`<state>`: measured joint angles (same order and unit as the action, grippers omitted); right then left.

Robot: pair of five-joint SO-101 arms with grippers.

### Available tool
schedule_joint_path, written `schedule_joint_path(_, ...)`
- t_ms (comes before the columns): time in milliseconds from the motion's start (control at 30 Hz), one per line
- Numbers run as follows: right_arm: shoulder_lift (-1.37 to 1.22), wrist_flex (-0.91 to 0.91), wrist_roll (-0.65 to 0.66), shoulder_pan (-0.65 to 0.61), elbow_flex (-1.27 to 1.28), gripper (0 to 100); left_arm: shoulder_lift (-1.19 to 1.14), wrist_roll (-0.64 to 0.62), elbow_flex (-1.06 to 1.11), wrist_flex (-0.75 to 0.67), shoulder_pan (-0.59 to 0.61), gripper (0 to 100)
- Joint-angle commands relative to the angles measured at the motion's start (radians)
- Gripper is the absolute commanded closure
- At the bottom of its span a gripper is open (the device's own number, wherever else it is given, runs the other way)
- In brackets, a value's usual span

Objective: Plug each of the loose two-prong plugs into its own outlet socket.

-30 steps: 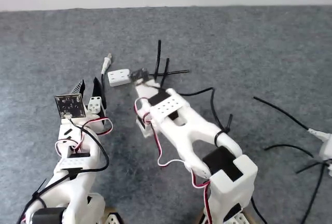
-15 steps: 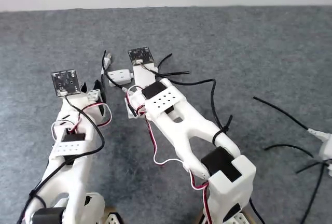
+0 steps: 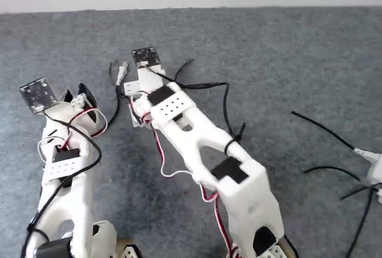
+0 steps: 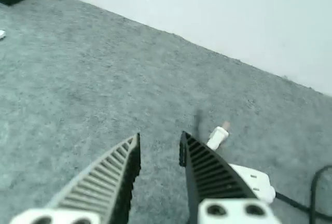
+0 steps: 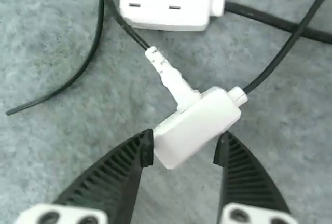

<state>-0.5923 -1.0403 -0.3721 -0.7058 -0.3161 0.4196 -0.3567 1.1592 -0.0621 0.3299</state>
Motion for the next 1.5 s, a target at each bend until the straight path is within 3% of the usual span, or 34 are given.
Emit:
schedule_joint_path(0, -0.082, -0.093, -0.008, -0.005, -0.161, 80.7, 0.017, -0.018, -0.05, -0.025, 0.009, 88)
schedule_joint_path(400, -0.294, -0.278, -0.005, 0.039, -0.47, 81.2, 0.017, -0.018, -0.045, -0.025, 0.008, 88)
schedule_joint_path(533, -0.3, -0.282, 0.089, 0.116, -0.471, 81.3, 0.017, -0.018, -0.045, -0.025, 0.008, 88)
schedule_joint_path(700, -0.298, -0.354, 0.192, 0.194, -0.517, 99.8, 0.015, -0.018, -0.044, -0.023, 0.008, 88)
schedule_joint_path(900, -0.298, -0.522, 0.261, 0.237, -0.64, 99.1, 0.015, -0.018, -0.033, -0.023, -0.011, 88)
schedule_joint_path(1133, -0.303, -0.713, 0.262, 0.403, -0.922, 99.0, 0.015, -0.018, -0.033, -0.018, -0.023, 88)
schedule_joint_path(1233, -0.308, -0.757, 0.265, 0.51, -1.028, 99.0, 0.015, -0.018, -0.048, 0.051, -0.046, 88)
schedule_joint_path(1333, -0.3, -0.756, 0.295, 0.613, -1.017, 99.0, 0.015, -0.017, -0.073, 0.112, -0.054, 88)
schedule_joint_path(1467, -0.298, -0.76, 0.394, 0.61, -0.967, 99.0, 0.015, 0.063, -0.076, 0.129, -0.084, 88)
